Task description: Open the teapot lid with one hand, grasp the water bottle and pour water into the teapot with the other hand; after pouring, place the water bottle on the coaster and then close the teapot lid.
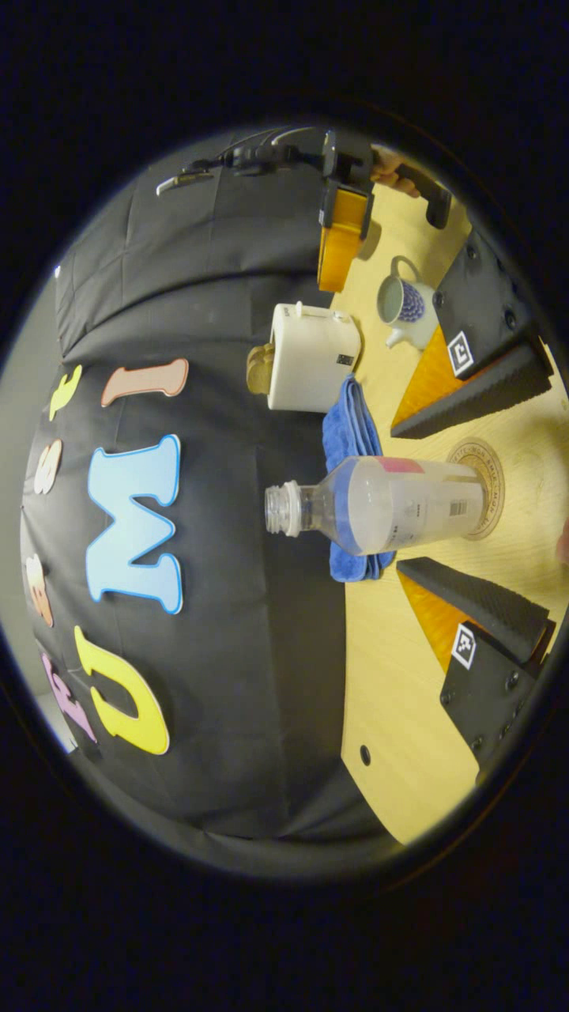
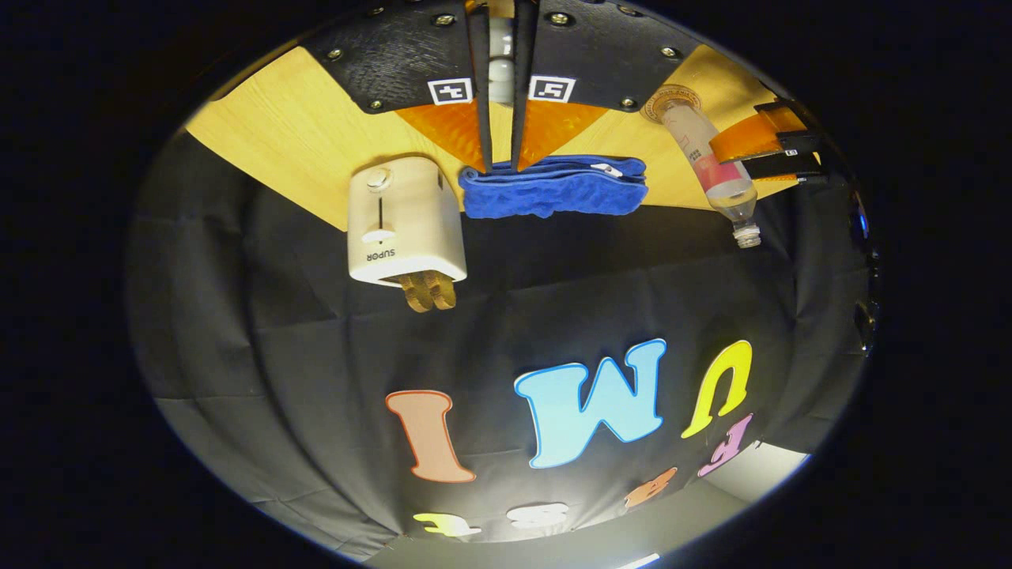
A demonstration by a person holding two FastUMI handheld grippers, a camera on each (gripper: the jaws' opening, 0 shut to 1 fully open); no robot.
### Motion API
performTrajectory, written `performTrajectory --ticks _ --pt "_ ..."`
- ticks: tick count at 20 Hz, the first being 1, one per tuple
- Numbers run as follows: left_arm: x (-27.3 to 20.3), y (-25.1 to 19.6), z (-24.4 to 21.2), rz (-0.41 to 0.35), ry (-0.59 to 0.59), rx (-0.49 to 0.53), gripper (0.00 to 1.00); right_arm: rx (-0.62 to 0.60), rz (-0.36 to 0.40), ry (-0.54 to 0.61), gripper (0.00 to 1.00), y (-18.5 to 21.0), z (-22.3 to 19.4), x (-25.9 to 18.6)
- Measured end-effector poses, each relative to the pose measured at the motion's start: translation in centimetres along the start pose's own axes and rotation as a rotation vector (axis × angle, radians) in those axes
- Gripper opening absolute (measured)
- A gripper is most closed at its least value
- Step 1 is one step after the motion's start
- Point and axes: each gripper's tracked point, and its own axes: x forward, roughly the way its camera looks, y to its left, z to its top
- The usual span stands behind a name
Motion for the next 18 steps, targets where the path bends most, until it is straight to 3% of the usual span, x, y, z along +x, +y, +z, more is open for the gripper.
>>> performTrajectory --ticks 2,6,12,18 --pt "-0.6 0.8 0.1 0.01 -0.014 -0.011 1.0 0.001 0.028 0.005 0.12 1.1 -0.8 1.0" --pt "-1.4 1.3 0.3 0.02 -0.033 -0.034 1.0 -0.03 0.002 0.009 0.12 1.2 -1.4 2.4" --pt "-2.2 0.6 1.5 -0.005 -0.071 -0.038 1.0 0.032 0.036 0.031 0.12 1.6 -2.4 3.4" --pt "-2.5 0.6 0.7 -0.007 -0.061 -0.046 1.0 -0.036 0.02 -0.009 0.12 1.8 -2.2 4.2"
